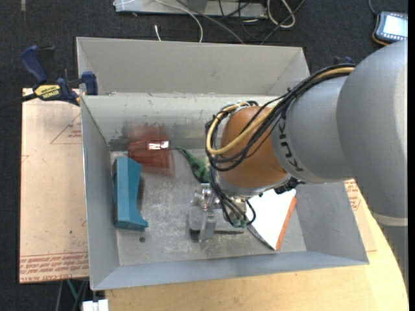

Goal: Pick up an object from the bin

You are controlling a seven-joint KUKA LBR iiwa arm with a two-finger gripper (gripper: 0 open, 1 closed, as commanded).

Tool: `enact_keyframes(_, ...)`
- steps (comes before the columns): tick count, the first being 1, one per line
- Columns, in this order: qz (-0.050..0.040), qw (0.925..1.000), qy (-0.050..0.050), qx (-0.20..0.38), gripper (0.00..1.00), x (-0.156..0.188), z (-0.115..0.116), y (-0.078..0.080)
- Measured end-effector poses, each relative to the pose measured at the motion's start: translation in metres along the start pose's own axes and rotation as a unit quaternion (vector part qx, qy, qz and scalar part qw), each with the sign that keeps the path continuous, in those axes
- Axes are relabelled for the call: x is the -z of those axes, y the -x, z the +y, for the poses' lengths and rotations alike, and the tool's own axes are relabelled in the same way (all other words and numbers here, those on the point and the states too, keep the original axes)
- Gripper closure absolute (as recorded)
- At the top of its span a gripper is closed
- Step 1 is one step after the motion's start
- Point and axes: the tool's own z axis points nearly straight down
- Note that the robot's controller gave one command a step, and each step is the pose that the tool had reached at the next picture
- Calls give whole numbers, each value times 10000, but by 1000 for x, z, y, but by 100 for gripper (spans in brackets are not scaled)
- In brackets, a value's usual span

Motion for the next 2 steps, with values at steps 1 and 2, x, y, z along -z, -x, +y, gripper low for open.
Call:
enact_keyframes(1, -23, 10000, 5, -1, 100, 17, 0, 1)
enact_keyframes(2, -5, 10000, 4, -6, 100, 33, 0, 0)
